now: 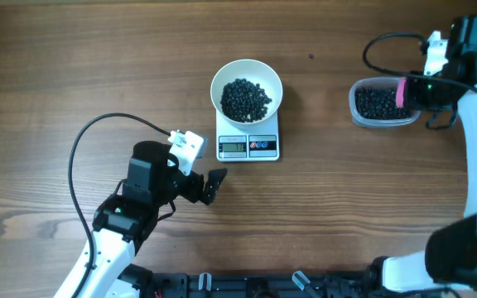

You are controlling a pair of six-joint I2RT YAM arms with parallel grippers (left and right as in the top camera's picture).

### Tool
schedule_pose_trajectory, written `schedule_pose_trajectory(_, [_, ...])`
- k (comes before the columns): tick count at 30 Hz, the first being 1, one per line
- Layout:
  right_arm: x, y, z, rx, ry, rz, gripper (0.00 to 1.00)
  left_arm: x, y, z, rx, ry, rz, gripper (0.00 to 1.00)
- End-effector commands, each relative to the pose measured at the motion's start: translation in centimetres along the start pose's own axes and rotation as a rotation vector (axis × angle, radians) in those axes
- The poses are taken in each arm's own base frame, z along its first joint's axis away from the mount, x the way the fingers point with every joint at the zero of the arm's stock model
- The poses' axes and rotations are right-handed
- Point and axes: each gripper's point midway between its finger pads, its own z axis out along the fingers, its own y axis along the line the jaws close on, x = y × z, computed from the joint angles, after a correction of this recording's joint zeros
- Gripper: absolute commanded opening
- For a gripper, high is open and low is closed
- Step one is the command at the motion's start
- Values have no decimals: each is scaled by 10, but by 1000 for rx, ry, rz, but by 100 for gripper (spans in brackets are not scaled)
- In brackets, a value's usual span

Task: Scoop item into bowl and weigh 150g on scale
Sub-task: 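Carry the pink scoop back to the tub and dip into beans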

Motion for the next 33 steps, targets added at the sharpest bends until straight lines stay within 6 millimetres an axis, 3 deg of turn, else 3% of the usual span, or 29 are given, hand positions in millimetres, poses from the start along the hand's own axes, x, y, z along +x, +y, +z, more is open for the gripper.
schedule_pose_trajectory(1, [6, -19, 21, 112, 73, -12, 4, -9, -1, -2, -2, -21, 19, 100])
schedule_pose_trajectory(3, [9, -25, 32, 146, 108, -17, 4, -10, -1, -2, -2, -21, 20, 100])
schedule_pose_trajectory(10, [11, -17, 56, 122, 156, -37, 4, -9, -1, -2, -2, -21, 20, 100])
schedule_pose_trajectory(16, [10, 23, 76, 33, 176, -121, 4, -10, -1, -2, -2, -21, 20, 100])
schedule_pose_trajectory(22, [15, 63, 76, -154, 190, -153, 4, -10, -1, -2, -2, -21, 20, 100])
schedule_pose_trajectory(27, [20, 81, 72, -268, 203, -163, 4, -9, -1, -2, -2, -21, 20, 100])
schedule_pose_trajectory(31, [20, 82, 70, -309, 204, -134, 4, -10, -1, -2, -2, -21, 20, 100])
schedule_pose_trajectory(33, [19, 72, 70, -326, 203, -73, 4, -9, -1, -2, -2, -21, 20, 100])
